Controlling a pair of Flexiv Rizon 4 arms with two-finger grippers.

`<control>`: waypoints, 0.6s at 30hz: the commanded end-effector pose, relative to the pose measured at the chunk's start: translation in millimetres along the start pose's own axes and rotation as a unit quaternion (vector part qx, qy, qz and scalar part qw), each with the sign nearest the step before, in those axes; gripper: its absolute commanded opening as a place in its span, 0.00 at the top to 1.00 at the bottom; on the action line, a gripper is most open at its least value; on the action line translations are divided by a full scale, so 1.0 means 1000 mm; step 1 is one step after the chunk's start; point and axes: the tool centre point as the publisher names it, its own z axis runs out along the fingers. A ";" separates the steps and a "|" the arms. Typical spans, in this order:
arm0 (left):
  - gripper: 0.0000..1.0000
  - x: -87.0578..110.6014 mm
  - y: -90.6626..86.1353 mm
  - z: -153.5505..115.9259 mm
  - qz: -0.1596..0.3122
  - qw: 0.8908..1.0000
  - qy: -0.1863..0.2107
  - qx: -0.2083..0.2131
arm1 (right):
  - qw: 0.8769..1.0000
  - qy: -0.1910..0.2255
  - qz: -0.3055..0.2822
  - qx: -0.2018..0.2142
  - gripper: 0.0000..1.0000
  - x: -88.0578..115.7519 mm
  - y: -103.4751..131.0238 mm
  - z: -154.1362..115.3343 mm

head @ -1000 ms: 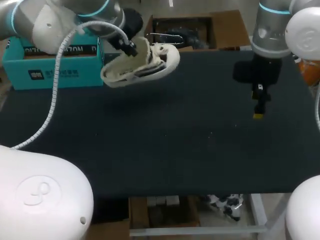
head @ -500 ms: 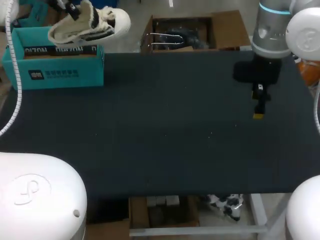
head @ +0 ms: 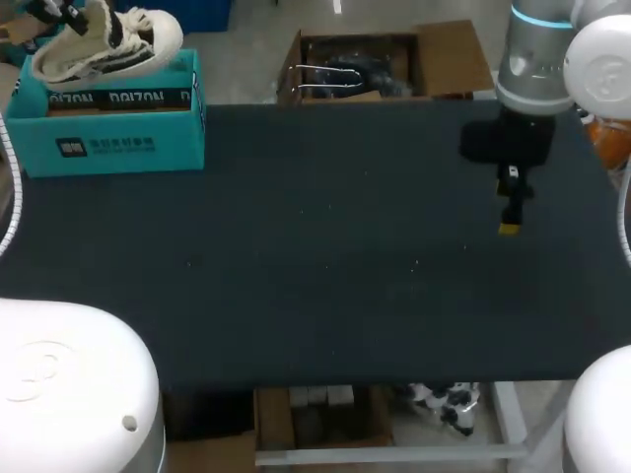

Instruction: Open the shoe tongue, take the insole out of the shoe, put the insole back into the shoe, and pack the shoe into the shoebox

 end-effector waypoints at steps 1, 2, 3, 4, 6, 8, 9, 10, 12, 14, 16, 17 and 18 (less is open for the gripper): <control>1.00 -0.025 0.009 0.058 -0.005 1.000 0.010 -0.014 | 1.000 0.001 0.000 0.002 0.00 0.000 0.000 -0.001; 1.00 -0.023 0.016 0.066 -0.004 1.000 0.018 -0.019 | 1.000 0.001 0.000 0.002 0.00 0.000 0.000 -0.001; 1.00 -0.021 0.022 0.073 -0.001 0.999 0.022 -0.023 | 1.000 0.001 0.000 0.002 0.00 0.000 0.000 -0.001; 1.00 -0.018 0.029 0.079 0.001 0.999 0.028 -0.028 | 1.000 0.001 0.000 0.002 0.00 0.000 0.000 -0.001; 1.00 -0.015 0.040 0.087 0.010 0.999 0.036 -0.035 | 1.000 0.001 0.000 0.002 0.00 0.000 0.000 -0.001; 1.00 -0.013 0.049 0.092 0.023 0.998 0.044 -0.041 | 1.000 0.001 0.000 0.002 0.00 0.000 0.000 -0.001; 1.00 -0.013 0.052 0.095 0.025 0.998 0.043 -0.045 | 1.000 0.001 0.000 0.002 0.00 0.000 0.000 -0.001; 1.00 -0.012 0.055 0.098 0.028 0.997 0.046 -0.049 | 1.000 0.001 0.000 0.002 0.00 0.000 0.000 -0.001; 1.00 -0.006 0.062 0.108 0.039 0.996 0.053 -0.061 | 1.000 0.001 0.000 0.002 0.00 0.000 0.000 -0.001; 1.00 0.000 0.067 0.116 0.054 0.994 0.070 -0.067 | 1.000 0.001 0.000 0.002 0.00 0.000 0.000 -0.001; 1.00 0.007 0.072 0.119 0.070 0.992 0.080 -0.069 | 1.000 0.001 0.000 0.002 0.00 0.000 0.000 -0.001; 1.00 0.010 0.074 0.120 0.077 0.991 0.087 -0.069 | 1.000 0.001 0.000 0.002 0.00 0.000 0.000 -0.001; 1.00 0.013 0.076 0.121 0.085 0.990 0.087 -0.072 | 1.000 0.001 0.000 0.002 0.00 0.000 0.000 -0.001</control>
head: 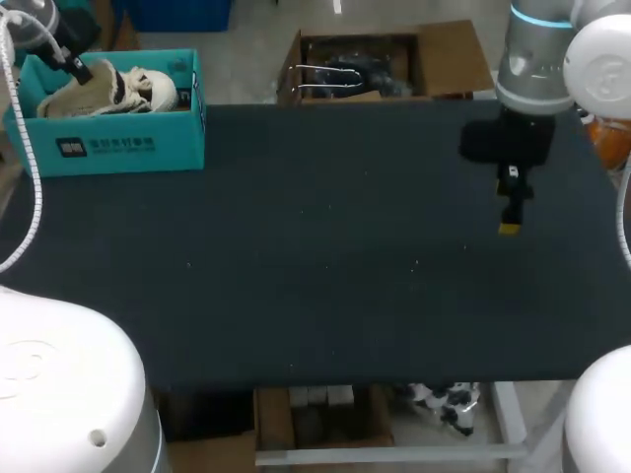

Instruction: Open the shoe tongue, take the insole out of the shoe, put the insole back into the shoe, and pack the shoe into the shoebox

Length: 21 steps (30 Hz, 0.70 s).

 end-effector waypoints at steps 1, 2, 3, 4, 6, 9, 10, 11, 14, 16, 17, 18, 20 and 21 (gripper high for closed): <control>1.00 0.001 0.003 0.013 0.020 1.000 0.009 -0.004 | 1.000 0.001 0.000 0.001 0.00 0.000 0.000 0.000; 1.00 0.002 0.003 0.015 0.023 1.000 0.012 -0.006 | 1.000 0.001 0.000 0.001 0.00 0.000 0.000 0.000; 1.00 0.002 0.004 0.016 0.027 0.999 0.017 -0.008 | 1.000 0.001 0.000 0.001 0.00 0.000 0.000 0.000; 1.00 0.000 0.004 0.017 0.027 0.999 0.018 -0.010 | 1.000 0.001 0.000 0.001 0.00 0.000 0.000 0.000; 1.00 -0.002 0.004 0.025 0.028 0.999 0.023 -0.026 | 1.000 0.001 0.000 0.001 0.00 0.000 0.000 0.000; 1.00 -0.005 0.002 0.047 0.029 0.997 0.035 -0.057 | 1.000 0.001 0.000 0.001 0.00 0.000 0.000 0.000; 1.00 -0.006 0.002 0.055 0.026 0.997 0.037 -0.069 | 1.000 0.001 0.000 0.001 0.00 0.000 0.000 0.000; 1.00 -0.006 0.002 0.062 0.025 0.996 0.037 -0.081 | 1.000 0.001 0.000 0.001 0.00 0.000 0.000 0.000; 1.00 -0.013 0.003 0.080 0.006 0.994 0.051 -0.096 | 1.000 0.001 0.000 0.001 0.00 0.000 0.000 0.000; 0.39 -0.018 0.004 0.087 -0.009 0.993 0.055 -0.100 | 1.000 0.001 0.000 0.001 0.00 0.000 0.000 0.000; 0.15 -0.021 0.005 0.088 -0.018 0.993 0.055 -0.100 | 1.000 0.001 0.000 0.001 0.00 0.000 0.000 0.000; 0.00 -0.022 0.006 0.086 -0.022 0.993 0.058 -0.096 | 1.000 0.001 0.000 0.001 0.00 0.000 0.000 0.000; 0.00 -0.027 0.008 0.073 -0.028 0.994 0.061 -0.085 | 1.000 0.001 0.000 0.001 0.00 0.000 0.000 0.000; 0.00 -0.028 0.008 0.066 -0.028 0.994 0.061 -0.081 | 1.000 0.001 0.000 0.001 0.00 0.000 0.000 0.000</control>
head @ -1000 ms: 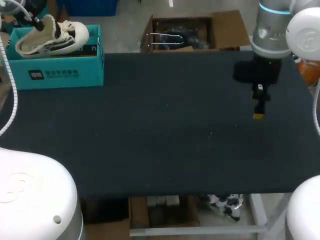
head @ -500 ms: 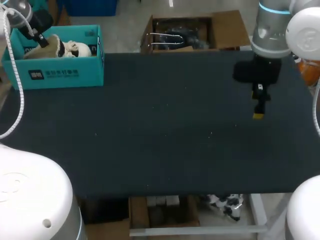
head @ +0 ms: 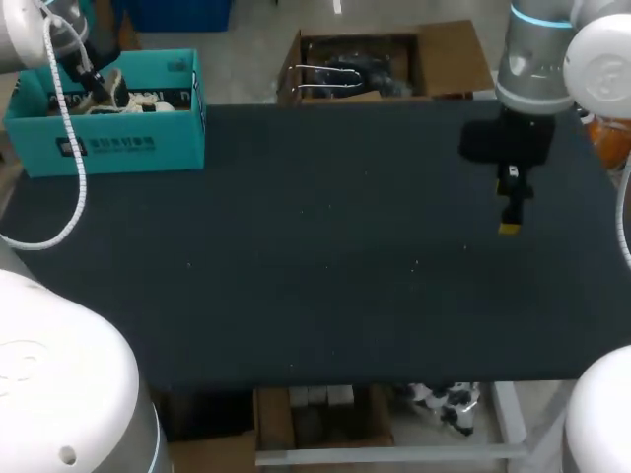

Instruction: Open the shoe tongue, take the insole out of the shoe, put the insole back into the shoe, and pack the shoe into the shoebox

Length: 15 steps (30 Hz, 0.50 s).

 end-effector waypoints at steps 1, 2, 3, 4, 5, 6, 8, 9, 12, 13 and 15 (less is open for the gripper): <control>0.00 -0.020 -0.001 -0.007 0.000 0.999 0.034 0.001 | 1.000 0.000 0.000 0.001 0.00 0.000 0.000 0.000; 0.00 -0.020 -0.001 -0.015 0.000 0.999 0.034 0.001 | 1.000 0.000 0.000 0.001 0.00 0.000 0.000 0.000; 0.00 -0.019 -0.001 -0.023 0.003 0.999 0.032 0.002 | 1.000 0.000 0.000 0.001 0.00 0.000 0.000 0.000; 0.00 -0.017 -0.002 -0.031 0.005 1.000 0.030 0.003 | 1.000 0.000 0.000 0.001 0.00 0.000 0.000 0.000; 0.00 -0.015 -0.002 -0.040 0.011 0.999 0.032 0.003 | 1.000 0.000 0.000 0.001 0.00 0.000 0.000 0.000; 0.00 -0.012 -0.003 -0.050 0.015 0.999 0.032 0.003 | 1.000 0.000 0.000 0.001 0.00 0.000 0.000 0.000; 0.00 -0.005 -0.005 -0.068 0.025 0.999 0.032 -0.001 | 1.000 0.000 0.000 0.001 0.00 0.000 0.000 0.000; 0.00 -0.002 -0.006 -0.076 0.031 0.999 0.026 -0.004 | 1.000 0.000 0.000 0.001 0.00 0.000 0.000 0.000; 0.00 0.016 -0.005 -0.101 0.054 0.998 0.013 -0.012 | 1.000 0.000 0.000 0.001 0.00 0.000 0.000 0.000; 0.00 0.019 -0.004 -0.110 0.055 0.998 0.008 -0.012 | 1.000 0.000 0.000 0.001 0.00 0.000 0.000 0.000; 0.00 0.030 -0.001 -0.123 0.066 0.998 -0.001 -0.018 | 1.000 0.000 0.000 0.001 0.00 0.000 0.000 0.000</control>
